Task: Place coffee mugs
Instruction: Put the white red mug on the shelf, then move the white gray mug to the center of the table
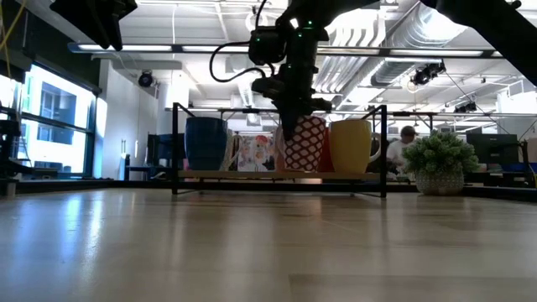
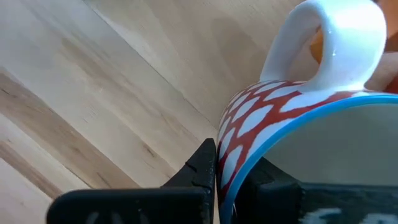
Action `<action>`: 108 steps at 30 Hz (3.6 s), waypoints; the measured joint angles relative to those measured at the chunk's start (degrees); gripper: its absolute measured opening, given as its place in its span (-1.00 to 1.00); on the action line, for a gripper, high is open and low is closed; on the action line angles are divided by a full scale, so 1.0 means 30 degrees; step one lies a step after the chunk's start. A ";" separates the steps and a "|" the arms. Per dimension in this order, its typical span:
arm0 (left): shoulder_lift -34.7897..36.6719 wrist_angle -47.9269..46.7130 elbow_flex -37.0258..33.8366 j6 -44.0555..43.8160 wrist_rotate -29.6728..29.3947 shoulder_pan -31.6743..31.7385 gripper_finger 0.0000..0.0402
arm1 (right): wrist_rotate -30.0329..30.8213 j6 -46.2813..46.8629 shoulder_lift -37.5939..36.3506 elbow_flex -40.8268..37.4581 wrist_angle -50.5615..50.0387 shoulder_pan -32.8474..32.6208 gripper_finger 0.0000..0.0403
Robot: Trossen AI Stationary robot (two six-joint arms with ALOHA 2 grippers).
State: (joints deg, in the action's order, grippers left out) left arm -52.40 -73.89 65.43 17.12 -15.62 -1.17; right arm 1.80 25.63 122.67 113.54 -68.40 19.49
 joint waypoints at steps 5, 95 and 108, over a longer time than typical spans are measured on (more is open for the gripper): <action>0.0000 0.0000 0.0000 -0.0109 0.0000 0.0000 -0.40 | -0.0066 -0.0087 0.0000 0.0000 -0.0015 0.0007 -0.94; -0.1090 0.7857 0.0007 -0.6617 0.3691 -0.0562 -0.40 | 0.3820 0.0013 -1.6647 -1.9282 1.5230 -1.1070 -0.27; -0.7869 1.1169 -0.0007 -0.8120 0.3115 -0.3801 -0.40 | 0.2170 0.1639 -1.8173 -2.1012 1.2128 -1.4291 -0.27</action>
State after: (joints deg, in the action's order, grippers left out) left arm -76.01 -40.38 65.41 -7.24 -6.27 -12.57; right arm 8.31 30.54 68.15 50.50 -32.02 -23.39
